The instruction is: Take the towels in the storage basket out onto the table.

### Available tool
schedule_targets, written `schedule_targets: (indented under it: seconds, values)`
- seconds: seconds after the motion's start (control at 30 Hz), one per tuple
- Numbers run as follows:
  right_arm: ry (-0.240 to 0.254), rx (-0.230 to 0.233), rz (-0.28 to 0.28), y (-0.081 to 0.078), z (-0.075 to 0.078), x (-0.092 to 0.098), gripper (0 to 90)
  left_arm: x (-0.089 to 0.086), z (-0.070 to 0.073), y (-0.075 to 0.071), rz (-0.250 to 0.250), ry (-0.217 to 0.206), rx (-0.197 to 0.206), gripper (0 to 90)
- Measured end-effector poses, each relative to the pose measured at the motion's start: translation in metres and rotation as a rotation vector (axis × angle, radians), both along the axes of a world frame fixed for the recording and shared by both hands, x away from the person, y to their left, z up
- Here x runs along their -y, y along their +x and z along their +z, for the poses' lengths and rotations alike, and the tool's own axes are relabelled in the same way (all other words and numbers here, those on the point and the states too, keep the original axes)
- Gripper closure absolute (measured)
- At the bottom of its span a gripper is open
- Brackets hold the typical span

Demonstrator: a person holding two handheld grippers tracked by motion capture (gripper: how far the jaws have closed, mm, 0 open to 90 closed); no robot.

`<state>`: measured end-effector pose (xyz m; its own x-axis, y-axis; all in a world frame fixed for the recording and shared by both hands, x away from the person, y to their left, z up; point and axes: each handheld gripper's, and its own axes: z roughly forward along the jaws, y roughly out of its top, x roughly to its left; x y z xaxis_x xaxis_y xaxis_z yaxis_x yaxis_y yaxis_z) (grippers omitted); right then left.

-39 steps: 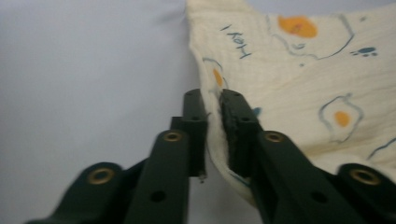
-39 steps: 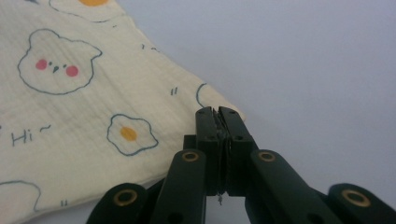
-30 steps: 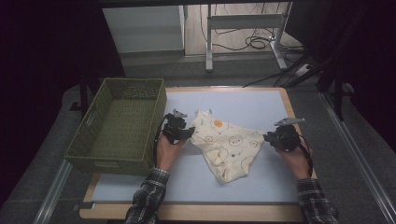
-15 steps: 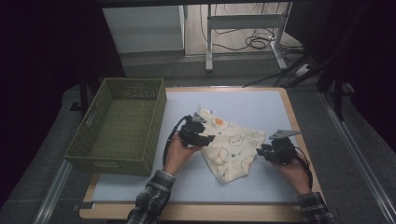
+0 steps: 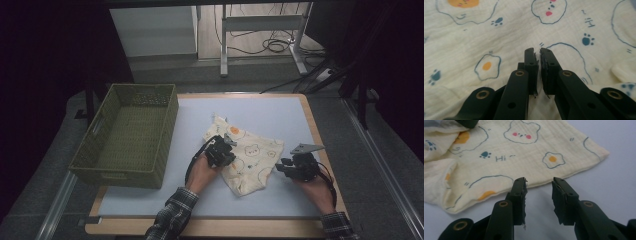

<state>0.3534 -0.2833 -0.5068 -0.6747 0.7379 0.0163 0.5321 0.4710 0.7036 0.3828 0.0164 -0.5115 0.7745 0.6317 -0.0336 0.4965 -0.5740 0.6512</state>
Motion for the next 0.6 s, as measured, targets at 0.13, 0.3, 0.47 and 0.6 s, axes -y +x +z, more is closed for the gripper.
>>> schedule_targets:
  seconds: [0.13,0.3,0.47,0.6]
  values:
    - [0.002,0.008,0.019,-0.006,0.003,-0.004,63.5,-0.019,0.012,-0.013,0.024,-0.035,0.024,85.0]
    - [0.026,0.008,0.056,-0.012,0.012,-0.013,63.9,-0.046,0.020,-0.036,0.058,-0.050,0.059,83.9]
    - [0.055,-0.030,0.119,-0.012,0.015,-0.029,62.8,-0.071,0.014,-0.049,0.108,-0.053,0.053,83.3]
    - [0.068,-0.060,0.171,-0.012,0.009,-0.048,60.3,-0.088,0.006,-0.060,0.146,-0.051,0.048,83.2]
